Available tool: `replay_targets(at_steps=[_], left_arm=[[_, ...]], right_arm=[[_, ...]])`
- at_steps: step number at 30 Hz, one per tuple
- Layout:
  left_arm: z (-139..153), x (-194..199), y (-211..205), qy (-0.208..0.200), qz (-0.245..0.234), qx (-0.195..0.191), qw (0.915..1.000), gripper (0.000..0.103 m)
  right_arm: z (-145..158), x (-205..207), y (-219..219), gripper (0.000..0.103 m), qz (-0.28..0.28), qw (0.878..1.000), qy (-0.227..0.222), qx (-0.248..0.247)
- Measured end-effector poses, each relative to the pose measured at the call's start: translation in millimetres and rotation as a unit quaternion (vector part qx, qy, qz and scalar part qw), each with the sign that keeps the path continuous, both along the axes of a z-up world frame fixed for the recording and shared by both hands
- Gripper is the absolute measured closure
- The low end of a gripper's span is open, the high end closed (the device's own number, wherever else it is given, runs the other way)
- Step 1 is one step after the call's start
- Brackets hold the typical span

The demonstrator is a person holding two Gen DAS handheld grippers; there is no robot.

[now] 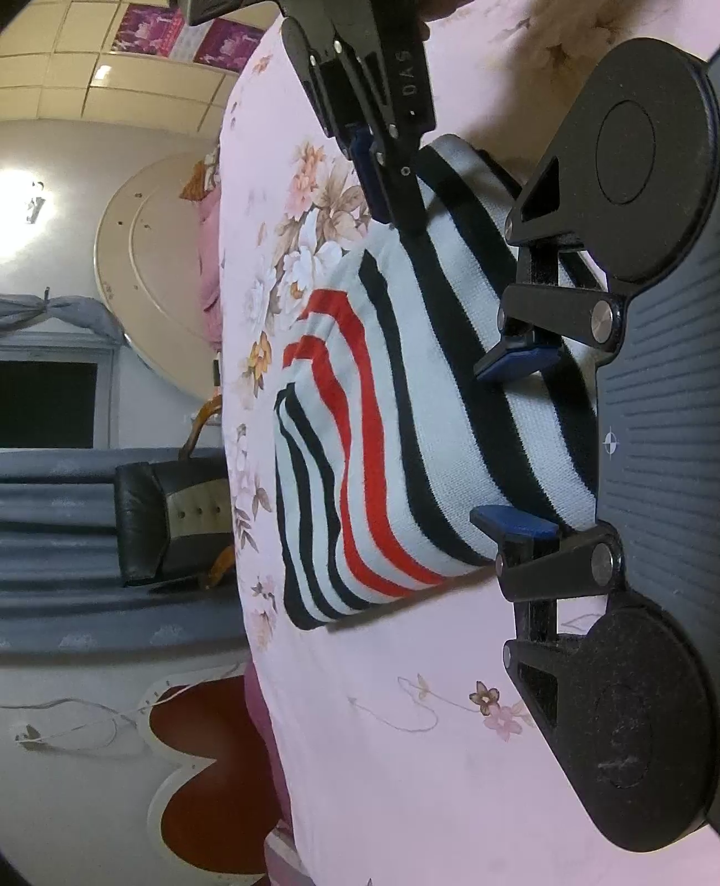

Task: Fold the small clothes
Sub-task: 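Lay the folded sweater down and open both grippers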

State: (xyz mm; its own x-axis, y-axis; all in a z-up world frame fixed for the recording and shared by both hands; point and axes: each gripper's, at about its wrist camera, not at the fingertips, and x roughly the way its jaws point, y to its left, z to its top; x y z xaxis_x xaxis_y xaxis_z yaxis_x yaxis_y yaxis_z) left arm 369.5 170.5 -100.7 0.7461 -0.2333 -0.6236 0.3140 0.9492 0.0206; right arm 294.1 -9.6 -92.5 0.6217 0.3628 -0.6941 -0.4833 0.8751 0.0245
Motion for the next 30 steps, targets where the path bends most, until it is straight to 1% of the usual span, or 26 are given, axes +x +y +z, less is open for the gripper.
replay_targets(at_steps=[4, 6, 8, 9, 10, 13, 15, 18, 21, 22, 26, 28, 30], left_arm=[[-1, -7, -4, 0.002, 0.012, 0.011, 0.9999, 0.054], [-1, -15, -4, 0.005, 0.031, 0.014, 0.9994, 0.054], [5, -26, -1, -0.010, 0.048, 0.007, 0.9988, 0.054], [5, -27, 0, -0.008, 0.055, 0.004, 0.9984, 0.054], [3, -26, 1, 0.004, 0.063, 0.002, 0.9980, 0.054], [-7, -18, 0, 0.022, 0.068, 0.006, 0.9974, 0.054], [-10, -16, 0, 0.025, 0.070, 0.005, 0.9972, 0.054], [-13, -15, -3, 0.028, 0.075, 0.004, 0.9968, 0.054], [-17, -15, -3, 0.032, 0.079, 0.001, 0.9963, 0.053], [-18, -15, -3, 0.033, 0.080, 0.002, 0.9962, 0.052], [-24, -16, -2, 0.039, 0.089, 0.003, 0.9952, 0.043], [-24, -16, 0, 0.045, 0.096, -0.005, 0.9944, 0.043], [-24, -17, -2, 0.046, 0.096, -0.002, 0.9943, 0.043]], right_arm=[[1, -12, 4, 0.082, -0.003, 1.000, -0.003, -0.006], [-1, -20, 3, 0.082, -0.001, 1.000, 0.000, -0.008], [-6, -26, 2, 0.082, -0.001, 1.000, 0.001, -0.023], [-6, -29, 2, 0.082, -0.002, 1.000, 0.000, -0.024], [-6, -30, 1, 0.082, -0.002, 1.000, 0.000, -0.021], [-11, -25, -3, 0.082, -0.015, 1.000, 0.013, -0.016], [-11, -24, -5, 0.082, -0.021, 1.000, 0.017, -0.007], [-14, -27, -6, 0.082, -0.022, 1.000, 0.015, -0.009], [-18, -27, -10, 0.082, -0.028, 0.999, 0.019, 0.000], [-20, -27, -10, 0.082, -0.029, 0.999, 0.019, 0.004], [-26, -28, -12, 0.082, -0.031, 0.999, 0.013, 0.011], [-29, -30, -11, 0.082, -0.033, 0.999, 0.006, 0.012], [-29, -31, -11, 0.082, -0.037, 0.999, 0.004, 0.013]])
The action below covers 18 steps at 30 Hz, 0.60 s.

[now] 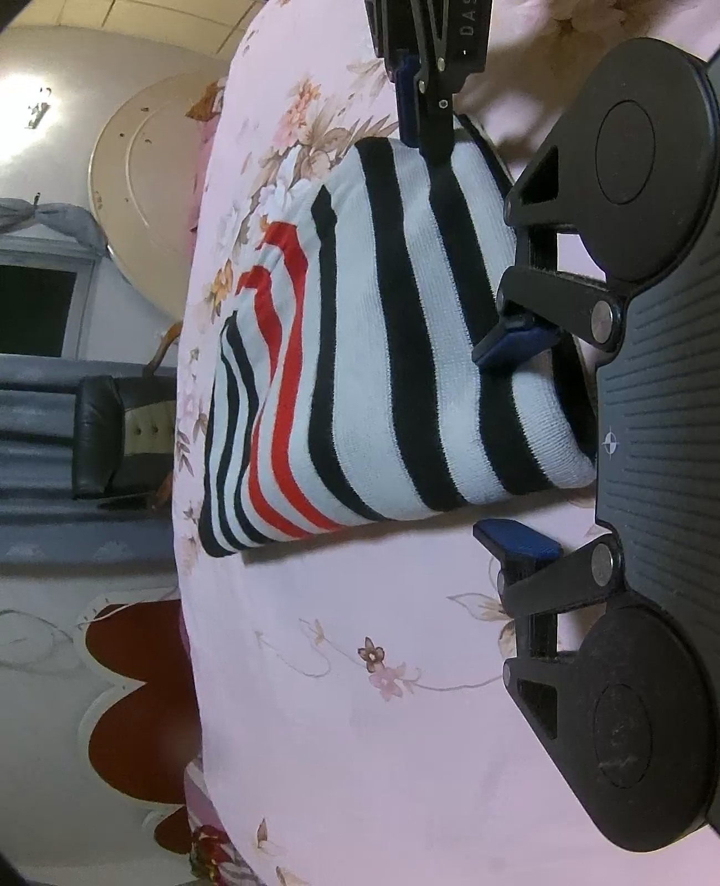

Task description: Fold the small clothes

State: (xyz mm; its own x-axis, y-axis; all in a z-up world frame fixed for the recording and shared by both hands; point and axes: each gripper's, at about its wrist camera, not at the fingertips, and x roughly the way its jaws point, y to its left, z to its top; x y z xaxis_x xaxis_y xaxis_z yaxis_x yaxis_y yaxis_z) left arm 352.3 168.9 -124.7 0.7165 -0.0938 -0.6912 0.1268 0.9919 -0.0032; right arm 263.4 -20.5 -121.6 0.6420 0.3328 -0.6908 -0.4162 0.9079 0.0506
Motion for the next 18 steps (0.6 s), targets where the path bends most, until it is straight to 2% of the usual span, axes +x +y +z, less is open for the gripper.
replay_targets(at_steps=[3, 5, 6, 7, 8, 9, 10, 15, 18], left_arm=[[-1, 1, -2, 0.000, 0.000, 0.010, 1.0000, 0.040], [4, 0, -2, 0.004, 0.012, 0.017, 0.9998, 0.029], [10, -4, -2, 0.002, 0.018, 0.018, 0.9997, 0.029], [18, -12, -2, -0.006, 0.019, 0.014, 0.9997, 0.028], [25, -21, -2, -0.016, 0.020, 0.007, 0.9996, 0.016], [32, -30, -3, -0.025, 0.023, 0.003, 0.9994, 0.008], [40, -42, -4, -0.038, 0.029, 0.002, 0.9989, 0.000], [76, -91, -12, -0.065, 0.048, -0.012, 0.9966, 0.000], [96, -122, -19, -0.079, 0.064, -0.019, 0.9946, 0.000]], right_arm=[[0, 1, 1, 0.081, -0.005, 1.000, 0.000, -0.001], [1, 1, 3, 0.081, -0.008, 1.000, 0.003, -0.004], [5, 0, 4, 0.080, -0.011, 1.000, 0.007, -0.006], [11, -2, 2, 0.065, -0.018, 1.000, 0.011, -0.001], [17, -7, -2, 0.050, -0.032, 0.999, 0.007, 0.009], [25, -16, -8, 0.031, -0.047, 0.998, -0.008, 0.029], [31, -26, -16, 0.031, -0.059, 0.997, -0.019, 0.047], [55, -78, -55, 0.031, -0.093, 0.992, -0.013, 0.090], [72, -118, -72, 0.027, -0.113, 0.989, -0.022, 0.094]])
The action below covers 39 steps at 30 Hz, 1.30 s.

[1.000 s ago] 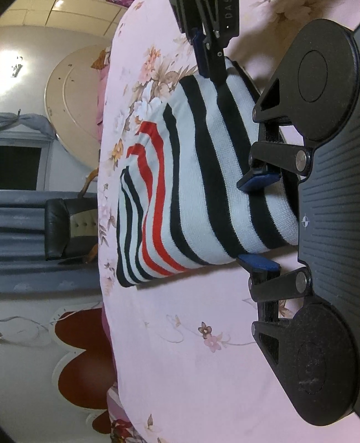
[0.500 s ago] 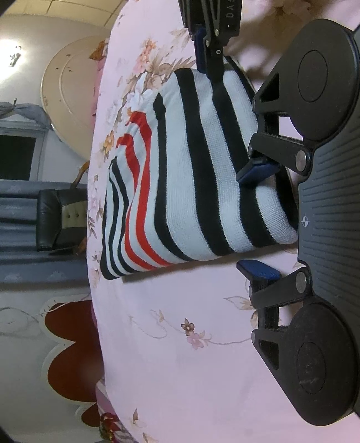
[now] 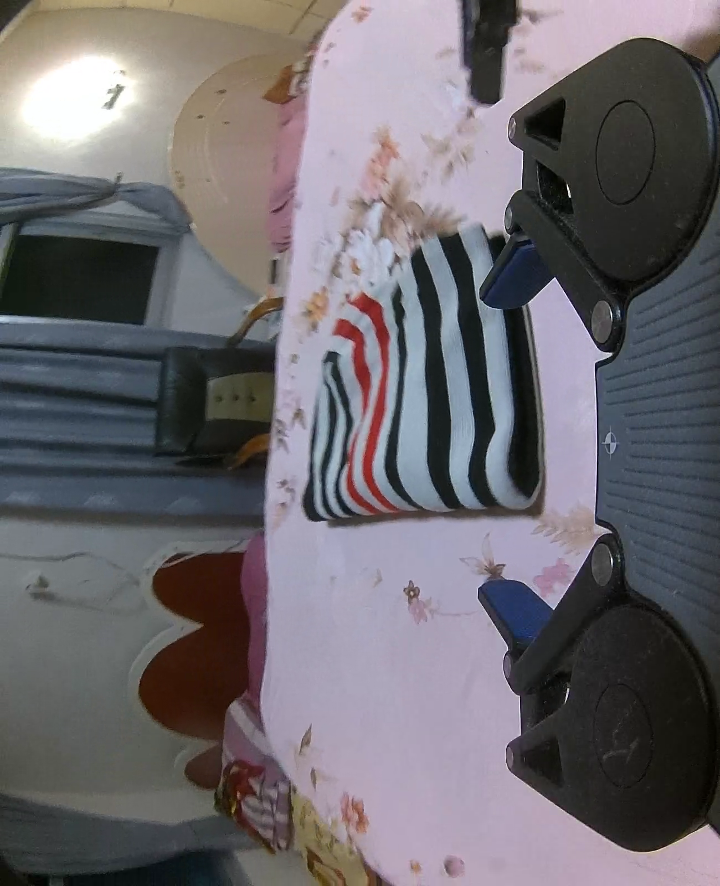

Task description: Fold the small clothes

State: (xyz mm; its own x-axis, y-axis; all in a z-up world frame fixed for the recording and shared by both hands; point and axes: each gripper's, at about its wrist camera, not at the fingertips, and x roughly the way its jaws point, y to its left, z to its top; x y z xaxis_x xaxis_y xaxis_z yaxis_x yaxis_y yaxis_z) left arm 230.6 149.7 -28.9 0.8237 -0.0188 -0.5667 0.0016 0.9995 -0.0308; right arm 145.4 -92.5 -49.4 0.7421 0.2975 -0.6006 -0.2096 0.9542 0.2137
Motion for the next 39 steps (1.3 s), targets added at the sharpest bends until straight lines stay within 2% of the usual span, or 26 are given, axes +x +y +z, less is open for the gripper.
replay_targets(at_steps=[6, 10, 13, 16, 26, 39], left_arm=[[33, -68, -28, -0.044, -0.006, -0.008, 0.9990, 0.000], [54, -120, -42, -0.069, -0.011, -0.033, 0.9970, 0.000], [63, -153, -54, -0.076, -0.018, -0.023, 0.9967, 0.000], [69, -175, -57, -0.080, -0.018, -0.022, 0.9963, 0.000], [80, -217, -52, -0.095, 0.009, -0.021, 0.9952, 0.000], [78, -219, -57, -0.104, 0.009, -0.018, 0.9944, 0.000]], right_arm=[[37, -77, -18, 0.021, -0.023, 0.999, -0.026, -0.013], [63, -124, -21, 0.020, -0.023, 0.998, -0.060, -0.018], [77, -156, -21, 0.018, -0.024, 0.996, -0.088, -0.014], [81, -173, -17, 0.017, -0.015, 0.995, -0.096, -0.022], [94, -205, -5, 0.017, 0.000, 0.991, -0.129, -0.043], [96, -212, 0, 0.016, 0.007, 0.989, -0.138, -0.056]])
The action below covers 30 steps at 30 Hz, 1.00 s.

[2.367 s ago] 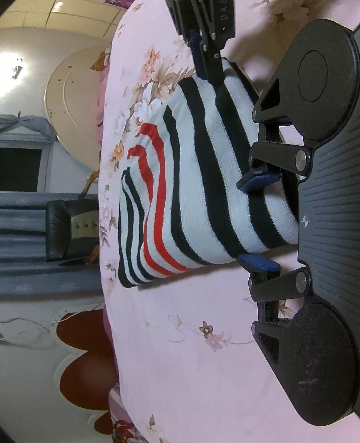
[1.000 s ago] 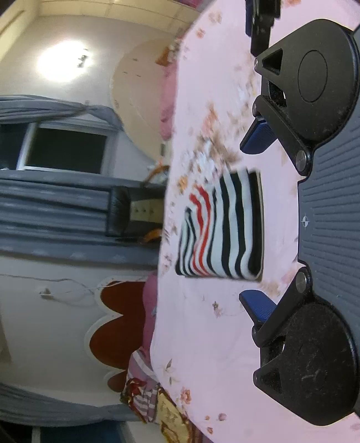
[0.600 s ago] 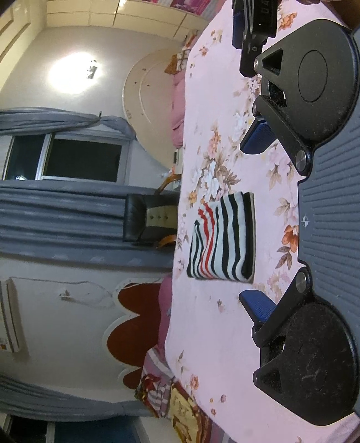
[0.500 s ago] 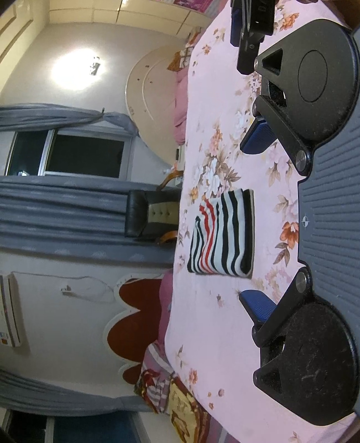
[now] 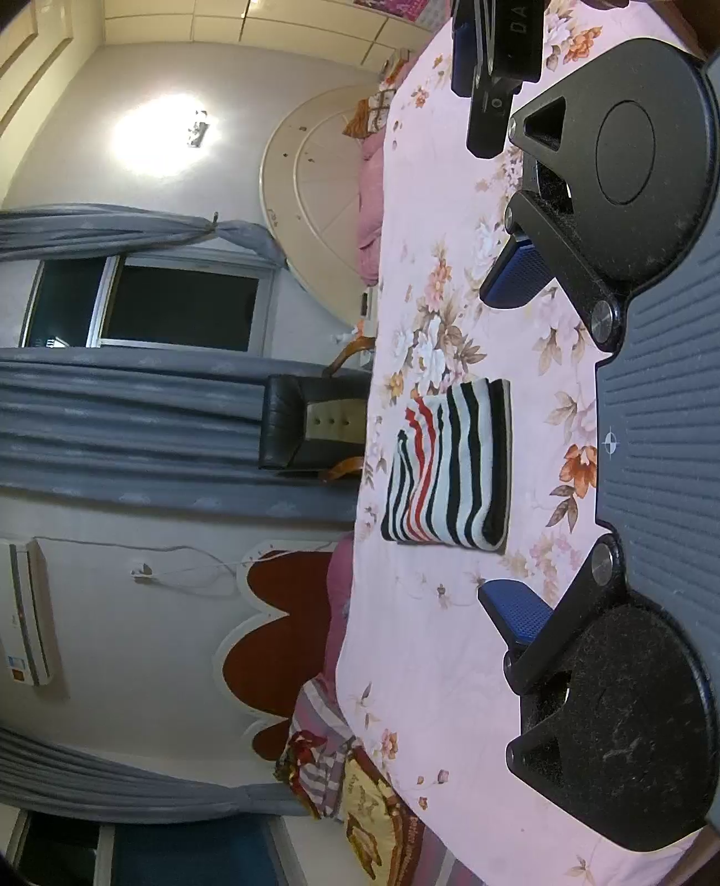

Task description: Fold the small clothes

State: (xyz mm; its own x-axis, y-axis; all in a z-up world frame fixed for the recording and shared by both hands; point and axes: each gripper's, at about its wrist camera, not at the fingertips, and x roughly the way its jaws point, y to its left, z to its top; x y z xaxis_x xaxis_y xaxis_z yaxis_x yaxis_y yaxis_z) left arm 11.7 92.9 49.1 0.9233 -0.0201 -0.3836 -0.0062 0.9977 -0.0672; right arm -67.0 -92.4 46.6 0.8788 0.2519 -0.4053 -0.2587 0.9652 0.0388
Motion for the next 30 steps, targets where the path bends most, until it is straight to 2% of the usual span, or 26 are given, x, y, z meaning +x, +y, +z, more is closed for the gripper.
replay_targets(at_steps=[30], left_arm=[[0.7, -1.7, 5.1, -0.002, -0.009, 0.010, 0.9999, 0.000]], right_arm=[[-2.3, -0.1, 5.2, 0.015, -0.011, 1.000, 0.002, -0.004]])
